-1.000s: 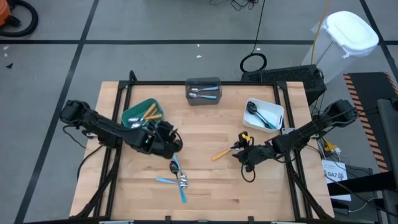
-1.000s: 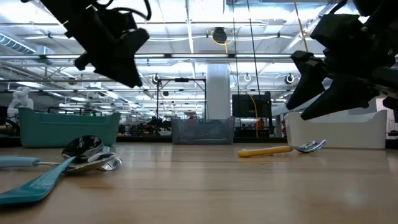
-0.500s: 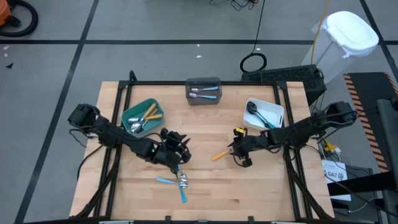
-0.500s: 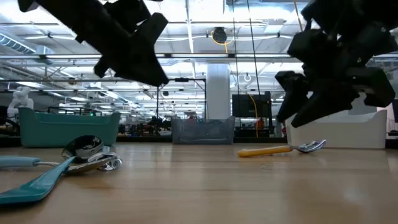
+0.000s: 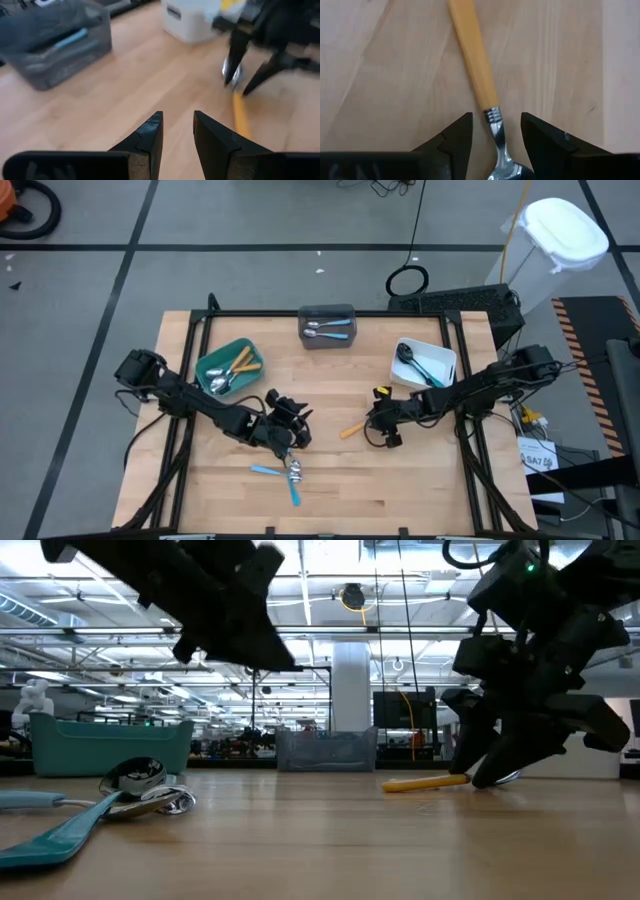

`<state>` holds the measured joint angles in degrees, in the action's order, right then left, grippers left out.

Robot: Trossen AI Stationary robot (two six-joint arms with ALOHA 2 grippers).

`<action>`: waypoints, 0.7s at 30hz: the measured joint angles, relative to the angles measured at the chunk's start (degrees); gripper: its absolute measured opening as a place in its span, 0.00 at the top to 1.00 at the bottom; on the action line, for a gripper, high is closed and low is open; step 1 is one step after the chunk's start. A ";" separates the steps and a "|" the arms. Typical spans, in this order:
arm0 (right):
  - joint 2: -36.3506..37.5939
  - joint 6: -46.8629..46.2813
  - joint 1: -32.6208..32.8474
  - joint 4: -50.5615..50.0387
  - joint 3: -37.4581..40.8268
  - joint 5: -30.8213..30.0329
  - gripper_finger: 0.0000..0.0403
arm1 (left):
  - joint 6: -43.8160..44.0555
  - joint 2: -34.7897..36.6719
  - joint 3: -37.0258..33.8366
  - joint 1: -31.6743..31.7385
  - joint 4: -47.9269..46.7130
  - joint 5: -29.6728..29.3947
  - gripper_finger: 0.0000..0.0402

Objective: Sort silverware by color (type)
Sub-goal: Put the yellow spoon into the green bin

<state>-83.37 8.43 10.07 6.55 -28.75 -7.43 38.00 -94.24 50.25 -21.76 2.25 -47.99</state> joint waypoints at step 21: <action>-1.11 1.90 -1.10 -0.73 -0.05 3.01 0.93 | -2.31 -2.97 -0.16 1.46 3.33 1.63 0.73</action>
<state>-84.48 10.33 8.97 5.81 -28.80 -4.43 35.68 -97.21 50.09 -20.30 5.58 -46.36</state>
